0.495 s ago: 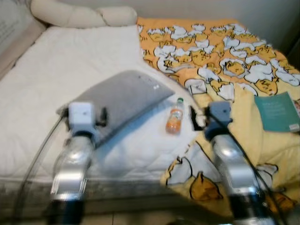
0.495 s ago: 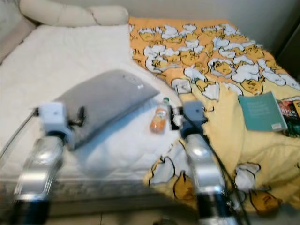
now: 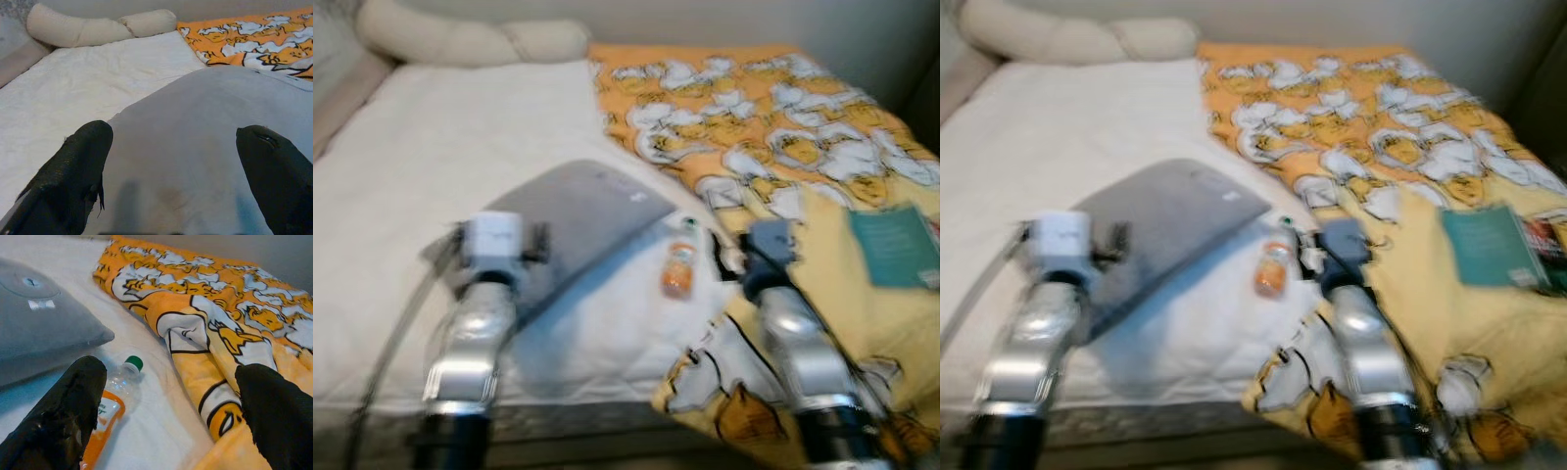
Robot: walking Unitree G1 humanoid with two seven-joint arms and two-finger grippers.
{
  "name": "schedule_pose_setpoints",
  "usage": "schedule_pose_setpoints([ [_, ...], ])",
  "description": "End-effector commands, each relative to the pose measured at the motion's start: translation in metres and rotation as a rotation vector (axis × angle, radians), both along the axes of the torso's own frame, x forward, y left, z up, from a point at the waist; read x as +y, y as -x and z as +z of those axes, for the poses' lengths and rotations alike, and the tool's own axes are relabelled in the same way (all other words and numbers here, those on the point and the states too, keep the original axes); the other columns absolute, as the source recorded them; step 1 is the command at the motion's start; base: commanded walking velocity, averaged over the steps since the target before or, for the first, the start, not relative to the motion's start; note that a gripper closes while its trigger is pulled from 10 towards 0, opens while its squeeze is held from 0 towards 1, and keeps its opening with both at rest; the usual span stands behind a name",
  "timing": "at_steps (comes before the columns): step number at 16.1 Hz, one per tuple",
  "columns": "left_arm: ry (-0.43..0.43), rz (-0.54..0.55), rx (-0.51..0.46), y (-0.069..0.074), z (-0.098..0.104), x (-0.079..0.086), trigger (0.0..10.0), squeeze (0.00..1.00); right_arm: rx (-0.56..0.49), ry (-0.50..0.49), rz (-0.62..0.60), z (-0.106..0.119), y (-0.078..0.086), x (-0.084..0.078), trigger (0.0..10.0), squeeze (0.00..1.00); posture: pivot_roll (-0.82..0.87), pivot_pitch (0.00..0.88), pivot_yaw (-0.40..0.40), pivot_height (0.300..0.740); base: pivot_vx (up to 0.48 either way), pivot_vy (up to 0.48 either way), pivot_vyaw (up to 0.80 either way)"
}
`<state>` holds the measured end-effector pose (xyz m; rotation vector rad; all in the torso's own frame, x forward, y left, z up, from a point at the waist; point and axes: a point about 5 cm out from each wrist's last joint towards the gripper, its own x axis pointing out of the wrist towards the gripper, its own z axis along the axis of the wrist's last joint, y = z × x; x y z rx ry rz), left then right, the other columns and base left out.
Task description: Clean up the room
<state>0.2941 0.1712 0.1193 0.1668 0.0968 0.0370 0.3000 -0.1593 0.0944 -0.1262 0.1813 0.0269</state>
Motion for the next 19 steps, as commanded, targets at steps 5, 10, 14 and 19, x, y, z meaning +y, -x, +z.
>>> schedule_pose_setpoints([
  [5, -0.036, 0.016, 0.009, 0.0, 0.001, 0.011, 10.0, 0.0, -0.017, -0.037, 0.006, 0.005, -0.004, 0.011, 10.0, 1.0, -0.02, 0.0, 0.005, 0.74, 0.273, 0.0, 0.16],
  [10, -0.093, -0.212, 0.051, 0.004, -0.001, -0.003, 10.0, 0.0, 0.112, 0.036, -0.006, -0.009, -0.005, 0.005, 10.0, 1.0, -0.02, 0.0, 0.003, 0.74, 0.104, 0.0, 0.0],
  [14, -0.167, -0.433, 0.128, 0.012, -0.006, -0.011, 10.0, 0.0, 0.207, 0.051, -0.02, -0.016, -0.022, 0.003, 10.0, 1.0, -0.02, 0.0, 0.01, 0.74, 0.0, 0.0, 0.0],
  [19, -0.262, -0.548, 0.172, 0.021, -0.004, -0.012, 10.0, 0.0, 0.411, -0.006, -0.064, -0.041, -0.041, 0.002, 10.0, 0.0, 0.09, 0.0, -0.042, 0.74, 0.0, 0.0, 0.0],
])
